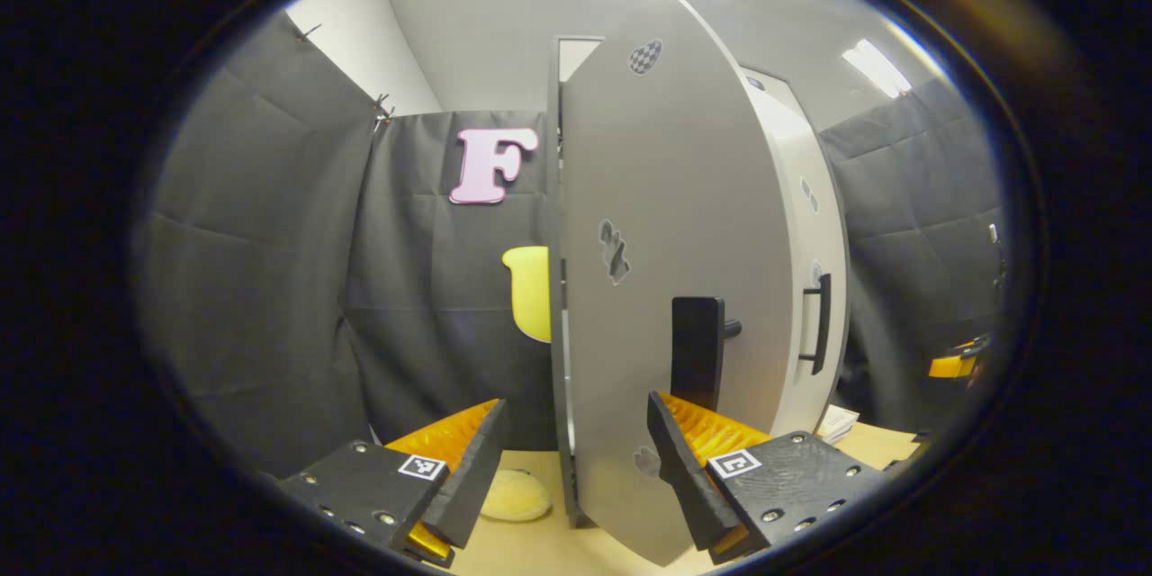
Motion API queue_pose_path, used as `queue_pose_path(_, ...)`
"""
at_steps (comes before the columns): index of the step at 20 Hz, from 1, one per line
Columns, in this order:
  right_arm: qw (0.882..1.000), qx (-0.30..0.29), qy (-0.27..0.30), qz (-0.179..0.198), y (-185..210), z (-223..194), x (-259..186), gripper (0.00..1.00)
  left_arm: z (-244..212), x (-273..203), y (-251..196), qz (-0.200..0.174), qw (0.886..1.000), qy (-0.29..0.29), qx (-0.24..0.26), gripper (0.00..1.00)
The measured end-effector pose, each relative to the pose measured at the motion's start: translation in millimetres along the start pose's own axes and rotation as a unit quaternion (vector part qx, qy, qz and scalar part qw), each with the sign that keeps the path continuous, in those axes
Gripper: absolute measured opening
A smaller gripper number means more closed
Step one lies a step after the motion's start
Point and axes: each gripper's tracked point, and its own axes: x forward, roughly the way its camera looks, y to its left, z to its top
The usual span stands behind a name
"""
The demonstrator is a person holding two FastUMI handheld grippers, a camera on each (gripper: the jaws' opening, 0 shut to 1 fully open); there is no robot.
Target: Grasp the bottle in the cabinet with the left hand and place it on the coaster, then close the right door with the right hand and the left door with the left hand.
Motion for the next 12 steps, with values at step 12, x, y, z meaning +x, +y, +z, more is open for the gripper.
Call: queue_pose_path(12, 0.998, -0.027, -0.003, -0.055, -54, 9, -9, 0.98, -21, 33, -77, -0.013, 0.999, 0.020, -0.034, 0.90)
